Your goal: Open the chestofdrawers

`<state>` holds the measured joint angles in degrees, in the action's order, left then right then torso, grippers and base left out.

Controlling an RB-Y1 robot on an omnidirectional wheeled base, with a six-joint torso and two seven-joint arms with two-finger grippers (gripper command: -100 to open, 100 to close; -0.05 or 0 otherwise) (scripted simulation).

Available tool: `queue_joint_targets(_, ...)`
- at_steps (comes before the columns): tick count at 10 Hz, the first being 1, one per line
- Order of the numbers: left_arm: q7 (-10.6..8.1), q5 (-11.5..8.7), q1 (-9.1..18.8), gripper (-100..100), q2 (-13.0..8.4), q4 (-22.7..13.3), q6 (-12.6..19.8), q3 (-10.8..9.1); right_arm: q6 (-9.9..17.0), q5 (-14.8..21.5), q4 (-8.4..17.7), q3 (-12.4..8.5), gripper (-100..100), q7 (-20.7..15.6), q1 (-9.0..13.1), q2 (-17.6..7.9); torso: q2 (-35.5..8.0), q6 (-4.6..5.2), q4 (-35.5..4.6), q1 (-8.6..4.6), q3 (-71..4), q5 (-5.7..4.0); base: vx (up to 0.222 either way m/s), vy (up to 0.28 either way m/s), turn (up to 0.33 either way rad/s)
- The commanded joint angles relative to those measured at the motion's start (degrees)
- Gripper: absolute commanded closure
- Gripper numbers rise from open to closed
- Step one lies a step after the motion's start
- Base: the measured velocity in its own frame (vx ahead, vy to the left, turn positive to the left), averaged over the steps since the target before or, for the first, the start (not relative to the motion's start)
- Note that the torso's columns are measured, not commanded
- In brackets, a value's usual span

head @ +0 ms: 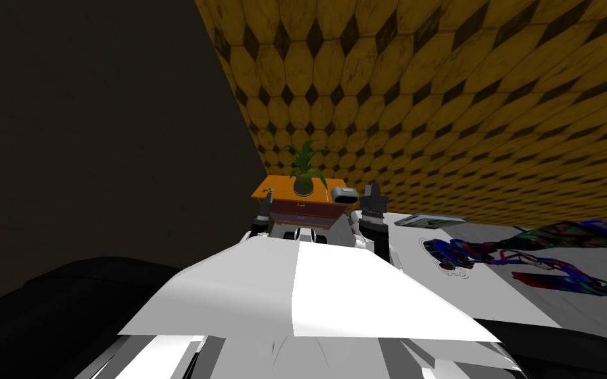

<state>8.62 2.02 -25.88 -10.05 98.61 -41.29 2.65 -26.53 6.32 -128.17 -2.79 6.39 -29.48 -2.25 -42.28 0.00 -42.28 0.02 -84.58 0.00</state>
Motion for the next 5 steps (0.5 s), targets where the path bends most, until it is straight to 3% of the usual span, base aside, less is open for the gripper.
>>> queue_joint_targets(1,0.97,0.1,0.9,-100,-0.1,-4.6,-3.6,0.29,0.0,0.0,0.0,0.0,0,0.0,0.0,0.0,0.0,0.01,0.0,-0.03,0.0,0.00,0.058,-0.063,0.005)
queue_joint_targets(5,1.77,0.2,1.6,-100,-0.1,-10.9,-7.0,0.50,0.0,0.0,0.0,0.0,0,0.0,0.0,0.0,-0.1,0.00,0.0,0.03,0.0,0.01,0.036,-0.044,0.003)
